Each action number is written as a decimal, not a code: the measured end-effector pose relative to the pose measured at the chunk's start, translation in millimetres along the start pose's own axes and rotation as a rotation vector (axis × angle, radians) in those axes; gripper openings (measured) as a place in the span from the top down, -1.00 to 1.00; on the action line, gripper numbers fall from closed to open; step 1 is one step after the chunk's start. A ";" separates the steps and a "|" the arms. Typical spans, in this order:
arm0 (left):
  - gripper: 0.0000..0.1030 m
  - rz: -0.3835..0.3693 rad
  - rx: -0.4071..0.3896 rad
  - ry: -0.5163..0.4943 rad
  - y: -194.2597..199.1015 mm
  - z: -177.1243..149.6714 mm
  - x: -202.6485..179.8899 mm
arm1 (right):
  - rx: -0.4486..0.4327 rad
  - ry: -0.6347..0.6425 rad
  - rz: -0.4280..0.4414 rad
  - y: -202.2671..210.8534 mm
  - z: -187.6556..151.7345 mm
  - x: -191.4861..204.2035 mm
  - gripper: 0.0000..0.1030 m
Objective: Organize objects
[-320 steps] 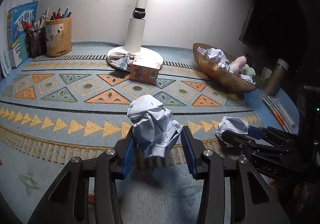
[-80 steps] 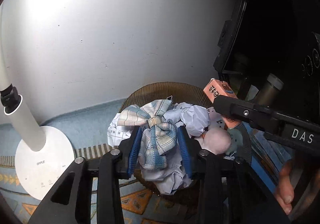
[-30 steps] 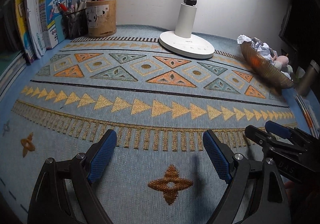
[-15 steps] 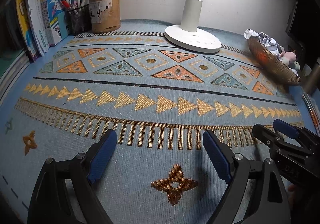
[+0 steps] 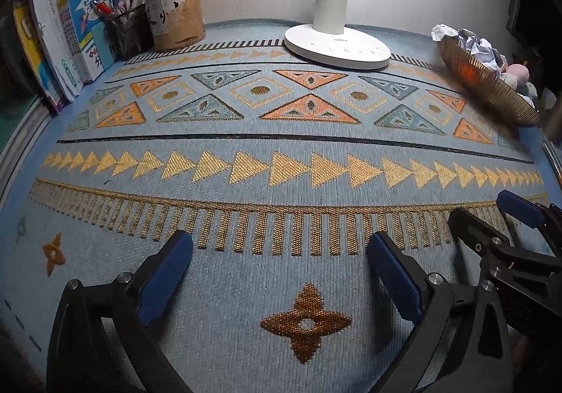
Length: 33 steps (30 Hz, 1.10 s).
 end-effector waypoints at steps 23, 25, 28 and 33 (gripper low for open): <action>-0.99 0.008 0.005 0.019 -1.2 2.2 3.6 | 0.031 -0.048 -0.030 -5.7 1.5 -9.1 -0.83; -0.99 0.010 0.007 0.025 -2.1 3.3 5.0 | 0.035 -0.046 -0.032 -7.1 2.0 -8.6 -0.87; -1.00 0.020 0.009 0.031 -4.8 7.7 7.2 | 0.050 -0.063 -0.040 -10.5 4.5 -10.9 -1.00; -1.00 0.028 0.013 0.053 -11.1 16.8 10.9 | 0.062 -0.038 -0.038 -18.3 12.9 -7.8 -1.00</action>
Point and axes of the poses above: each gripper's, at about its wrist camera, not at the fingertips, and y roughly against the way its jaws point, x to its left, z to its top, the point moved 1 cm from there along -y, roughly the way its jaws point, and after that the axes turned 4 degrees about x, right-handed, at the moved point
